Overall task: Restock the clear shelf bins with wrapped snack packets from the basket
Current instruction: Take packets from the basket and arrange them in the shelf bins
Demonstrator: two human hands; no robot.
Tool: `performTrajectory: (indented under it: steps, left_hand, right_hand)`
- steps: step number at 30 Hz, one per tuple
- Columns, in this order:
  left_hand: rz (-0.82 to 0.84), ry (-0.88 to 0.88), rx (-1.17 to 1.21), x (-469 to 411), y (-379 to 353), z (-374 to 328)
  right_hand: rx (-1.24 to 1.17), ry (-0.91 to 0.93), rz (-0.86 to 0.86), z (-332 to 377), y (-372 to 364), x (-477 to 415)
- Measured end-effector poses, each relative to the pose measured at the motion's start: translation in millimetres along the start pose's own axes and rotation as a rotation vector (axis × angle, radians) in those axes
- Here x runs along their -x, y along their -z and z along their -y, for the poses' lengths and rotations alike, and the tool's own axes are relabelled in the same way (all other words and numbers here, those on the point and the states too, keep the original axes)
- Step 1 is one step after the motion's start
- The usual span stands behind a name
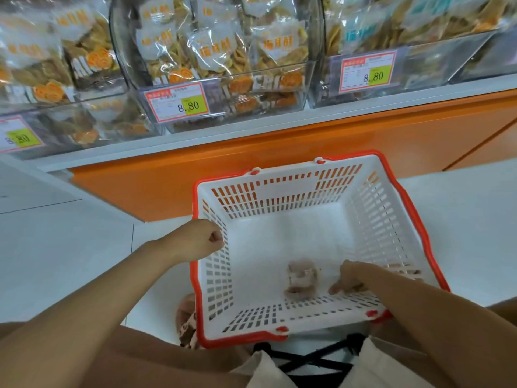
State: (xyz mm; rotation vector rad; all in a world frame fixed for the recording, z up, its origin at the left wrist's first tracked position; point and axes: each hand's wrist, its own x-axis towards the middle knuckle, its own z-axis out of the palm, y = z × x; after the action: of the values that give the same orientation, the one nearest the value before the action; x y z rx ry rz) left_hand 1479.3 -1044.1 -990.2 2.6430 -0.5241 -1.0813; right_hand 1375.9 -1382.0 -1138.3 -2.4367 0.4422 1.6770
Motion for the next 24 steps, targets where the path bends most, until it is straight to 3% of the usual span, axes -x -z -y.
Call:
performTrajectory:
  steps: [3,8,12,17,19,22,24]
  left_hand:
    - [-0.006,0.001,0.014,1,1,0]
    - [-0.012,0.007,0.031,4,0,-2]
    - [-0.010,0.017,0.034,3,0,0]
    - [0.044,0.026,0.068,3,1,0]
    - [0.065,0.030,0.100,4,4,-3]
    - [0.056,0.042,0.177,7,10,-7]
    - [0.057,0.113,0.380,11,17,-13]
  right_hand:
    - [0.005,0.041,-0.183,7,-5,-9]
    - [-0.126,0.334,-0.242,30,-11,-16]
    - [-0.053,0.507,-0.437,48,-17,-16]
    - [-0.039,0.505,-0.193,69,-27,-14]
    - [-0.003,0.537,-0.190,79,-12,3]
    - [0.019,0.704,-0.381,100,31,50]
    - [0.066,0.898,-0.716,118,60,88]
